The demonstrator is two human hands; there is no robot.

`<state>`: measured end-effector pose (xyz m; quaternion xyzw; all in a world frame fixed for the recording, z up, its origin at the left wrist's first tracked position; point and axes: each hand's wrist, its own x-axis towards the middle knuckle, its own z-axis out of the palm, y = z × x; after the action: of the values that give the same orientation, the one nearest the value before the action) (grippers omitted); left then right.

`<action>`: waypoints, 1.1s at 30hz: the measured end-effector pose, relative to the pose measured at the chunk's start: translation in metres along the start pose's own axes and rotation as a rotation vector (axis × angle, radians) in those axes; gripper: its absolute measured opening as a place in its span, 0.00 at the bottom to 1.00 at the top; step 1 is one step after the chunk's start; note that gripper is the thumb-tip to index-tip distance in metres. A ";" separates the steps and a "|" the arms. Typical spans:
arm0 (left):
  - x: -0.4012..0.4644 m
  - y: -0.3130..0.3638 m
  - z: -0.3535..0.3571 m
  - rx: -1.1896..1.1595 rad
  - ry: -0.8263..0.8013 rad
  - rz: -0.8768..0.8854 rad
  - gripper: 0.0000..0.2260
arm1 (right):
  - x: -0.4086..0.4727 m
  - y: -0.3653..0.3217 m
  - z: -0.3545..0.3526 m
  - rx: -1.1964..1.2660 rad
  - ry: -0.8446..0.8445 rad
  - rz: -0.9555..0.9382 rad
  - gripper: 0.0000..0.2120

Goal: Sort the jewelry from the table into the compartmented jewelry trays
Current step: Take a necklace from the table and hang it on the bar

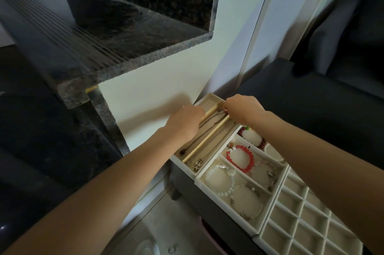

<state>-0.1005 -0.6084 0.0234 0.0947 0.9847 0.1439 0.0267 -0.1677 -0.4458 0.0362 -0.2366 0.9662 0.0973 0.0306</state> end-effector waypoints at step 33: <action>-0.024 -0.028 -0.008 0.386 -0.275 0.157 0.32 | -0.008 -0.021 0.022 0.033 -0.127 -0.106 0.16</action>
<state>-0.0830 -0.6414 0.0241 0.1930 0.9707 -0.0594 0.1306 -0.1500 -0.4560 0.0115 -0.2801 0.9500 0.0943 0.1007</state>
